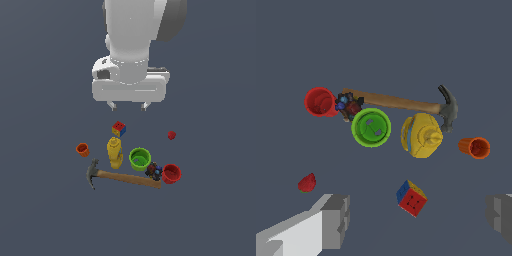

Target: Pick up a designated object from a clutter of objects.

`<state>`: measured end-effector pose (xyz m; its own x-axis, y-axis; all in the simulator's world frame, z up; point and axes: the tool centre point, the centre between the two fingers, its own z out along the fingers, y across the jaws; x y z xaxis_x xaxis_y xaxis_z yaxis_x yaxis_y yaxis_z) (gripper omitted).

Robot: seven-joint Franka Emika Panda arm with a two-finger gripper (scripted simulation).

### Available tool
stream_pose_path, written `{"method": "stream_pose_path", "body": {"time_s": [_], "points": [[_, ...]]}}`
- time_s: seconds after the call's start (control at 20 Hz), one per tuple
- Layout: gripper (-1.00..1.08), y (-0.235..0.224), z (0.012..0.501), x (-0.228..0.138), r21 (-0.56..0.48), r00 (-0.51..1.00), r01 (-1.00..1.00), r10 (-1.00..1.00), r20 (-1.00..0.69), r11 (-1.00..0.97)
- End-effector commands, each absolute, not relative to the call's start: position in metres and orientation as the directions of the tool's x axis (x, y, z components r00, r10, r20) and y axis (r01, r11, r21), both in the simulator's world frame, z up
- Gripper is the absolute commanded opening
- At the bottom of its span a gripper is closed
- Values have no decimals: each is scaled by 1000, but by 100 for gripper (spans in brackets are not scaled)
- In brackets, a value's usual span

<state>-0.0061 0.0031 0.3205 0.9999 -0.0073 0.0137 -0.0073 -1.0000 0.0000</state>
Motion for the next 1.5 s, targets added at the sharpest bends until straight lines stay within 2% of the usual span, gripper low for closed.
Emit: {"method": "stream_pose_path", "body": {"time_s": [0.0,0.85,1.15,1.45], "points": [[100,3,321,-6,0,1000,-7,-7,14,-1000],[100,-23,316,-1,-31,998,-58,-59,16,-998],[100,-46,288,7,-35,997,-82,-82,14,-996],[100,-89,238,16,-38,992,-124,-124,11,-992]]}}
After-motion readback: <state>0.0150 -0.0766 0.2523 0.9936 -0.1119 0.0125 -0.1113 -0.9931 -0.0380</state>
